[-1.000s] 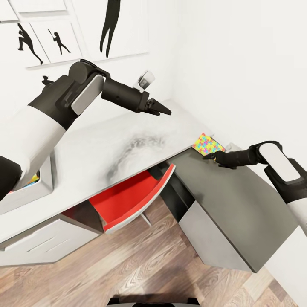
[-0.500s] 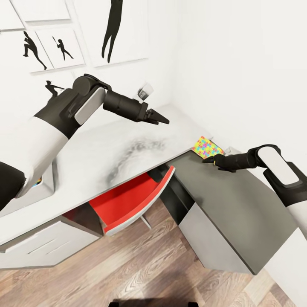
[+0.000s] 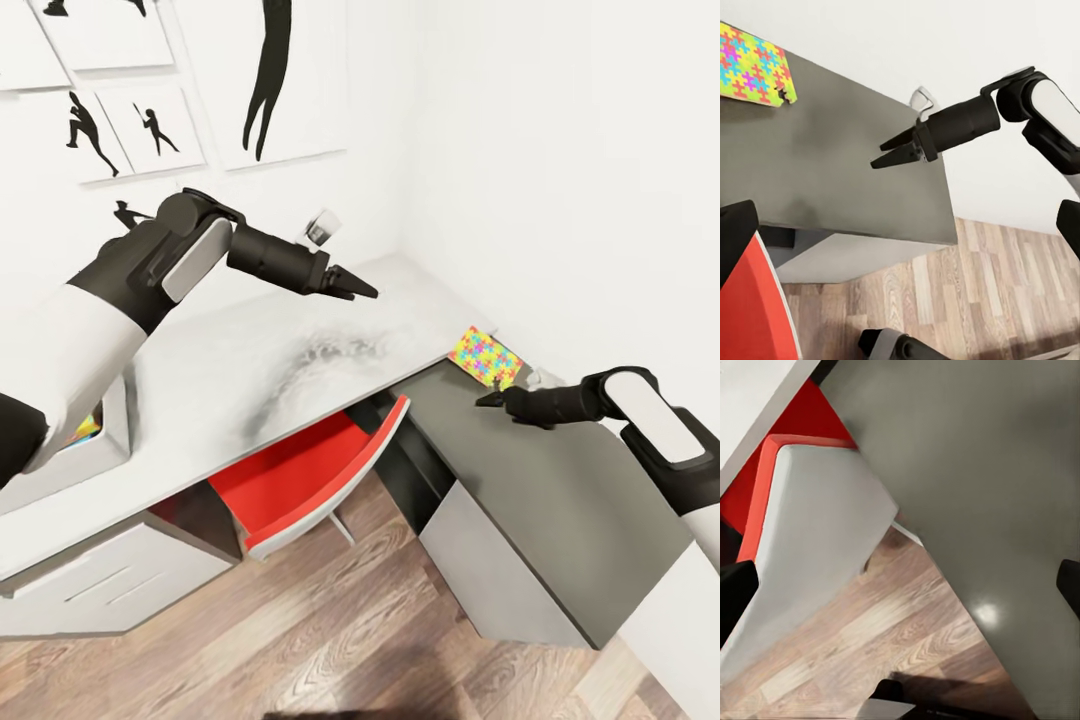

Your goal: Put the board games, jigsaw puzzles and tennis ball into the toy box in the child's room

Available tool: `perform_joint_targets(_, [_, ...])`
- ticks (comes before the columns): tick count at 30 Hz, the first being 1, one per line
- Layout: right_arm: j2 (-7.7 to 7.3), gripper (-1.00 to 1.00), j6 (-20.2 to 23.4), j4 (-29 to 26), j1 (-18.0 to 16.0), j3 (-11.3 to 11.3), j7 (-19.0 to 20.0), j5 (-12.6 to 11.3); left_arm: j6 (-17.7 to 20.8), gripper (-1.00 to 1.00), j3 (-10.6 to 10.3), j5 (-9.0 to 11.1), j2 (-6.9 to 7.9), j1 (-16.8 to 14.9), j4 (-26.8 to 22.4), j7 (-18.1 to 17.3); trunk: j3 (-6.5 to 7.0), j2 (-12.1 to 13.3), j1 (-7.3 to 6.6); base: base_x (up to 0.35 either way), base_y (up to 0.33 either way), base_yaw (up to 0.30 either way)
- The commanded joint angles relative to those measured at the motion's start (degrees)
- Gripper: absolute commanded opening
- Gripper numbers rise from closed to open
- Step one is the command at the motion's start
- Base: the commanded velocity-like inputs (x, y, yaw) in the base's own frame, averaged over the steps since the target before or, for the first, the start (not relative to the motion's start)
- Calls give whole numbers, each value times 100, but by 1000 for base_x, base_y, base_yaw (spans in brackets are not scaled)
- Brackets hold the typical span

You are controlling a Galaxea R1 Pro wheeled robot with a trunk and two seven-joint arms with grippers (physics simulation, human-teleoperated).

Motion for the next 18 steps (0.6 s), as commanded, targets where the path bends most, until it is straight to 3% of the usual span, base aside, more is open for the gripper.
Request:
perform_joint_targets(1, [-35,100,0,-57,28,11,-27,-59,19,100,-18,14,9,1,2,-16,0,-10,4,0,0,0])
perform_joint_targets(6, [-291,100,0,-304,133,1,383,-72,19,100,-20,24,22,33,2,-15,47,-10,4,0,0,0])
perform_joint_targets(18, [-606,100,0,-319,263,-2,1046,-67,19,100,-17,28,28,221,2,-15,159,-10,4,0,0,0])
